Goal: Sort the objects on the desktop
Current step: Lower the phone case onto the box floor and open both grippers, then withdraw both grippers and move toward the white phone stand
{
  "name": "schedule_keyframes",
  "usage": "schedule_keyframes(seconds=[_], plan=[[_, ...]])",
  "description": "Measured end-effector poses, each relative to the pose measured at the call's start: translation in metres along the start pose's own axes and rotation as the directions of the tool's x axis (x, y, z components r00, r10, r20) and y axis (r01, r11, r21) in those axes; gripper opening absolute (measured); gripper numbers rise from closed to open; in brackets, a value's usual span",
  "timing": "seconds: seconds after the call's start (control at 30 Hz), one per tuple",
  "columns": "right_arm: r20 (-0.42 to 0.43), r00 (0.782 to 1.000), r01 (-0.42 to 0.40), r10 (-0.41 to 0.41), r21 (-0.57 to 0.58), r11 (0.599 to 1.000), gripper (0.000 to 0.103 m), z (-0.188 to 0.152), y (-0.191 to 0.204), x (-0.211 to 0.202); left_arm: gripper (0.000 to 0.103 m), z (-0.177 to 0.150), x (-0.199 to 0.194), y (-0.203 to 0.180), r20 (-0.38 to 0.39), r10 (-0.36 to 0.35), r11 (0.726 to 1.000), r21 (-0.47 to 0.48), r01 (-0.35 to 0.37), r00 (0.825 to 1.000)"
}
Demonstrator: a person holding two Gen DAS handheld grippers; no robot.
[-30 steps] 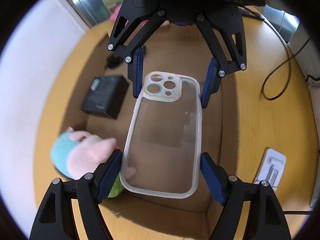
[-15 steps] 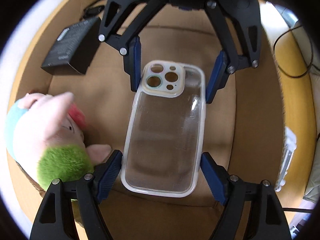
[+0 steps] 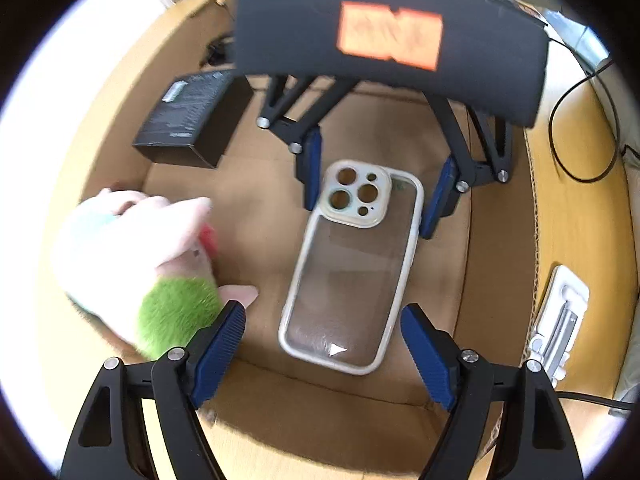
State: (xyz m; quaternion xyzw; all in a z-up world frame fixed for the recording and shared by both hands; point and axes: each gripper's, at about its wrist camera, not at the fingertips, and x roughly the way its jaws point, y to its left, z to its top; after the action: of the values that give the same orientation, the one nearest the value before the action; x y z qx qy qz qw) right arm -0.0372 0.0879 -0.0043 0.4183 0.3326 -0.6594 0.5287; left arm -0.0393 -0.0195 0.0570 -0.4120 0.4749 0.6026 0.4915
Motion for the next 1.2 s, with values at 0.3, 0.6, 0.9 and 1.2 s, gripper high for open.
schedule_keyframes(seconds=[0.3, 0.6, 0.9, 1.2], plan=[[0.128, 0.982, 0.129, -0.14, 0.091, 0.987, 0.088, -0.009, 0.011, -0.068, 0.081, -0.03, -0.086, -0.032, 0.198, 0.209, 0.964, -0.205, -0.168, 0.958], [0.359, 0.794, 0.294, -0.491, 0.48, 0.826, 0.103, -0.024, 0.044, -0.182, 0.081, -0.035, -0.118, -0.035, 0.337, 0.516, 0.714, -0.677, -0.179, 0.788], [0.029, 0.692, 0.403, -0.721, 0.813, 0.419, 0.103, -0.082, 0.112, -0.199, 0.081, -0.027, -0.094, -0.104, 0.237, 0.64, 0.44, -0.893, -0.094, 0.731], [-0.049, 0.665, 0.387, -0.745, 0.876, 0.288, 0.103, -0.099, 0.147, -0.184, 0.081, 0.002, -0.067, -0.123, 0.19, 0.638, 0.357, -0.932, -0.067, 0.746]])
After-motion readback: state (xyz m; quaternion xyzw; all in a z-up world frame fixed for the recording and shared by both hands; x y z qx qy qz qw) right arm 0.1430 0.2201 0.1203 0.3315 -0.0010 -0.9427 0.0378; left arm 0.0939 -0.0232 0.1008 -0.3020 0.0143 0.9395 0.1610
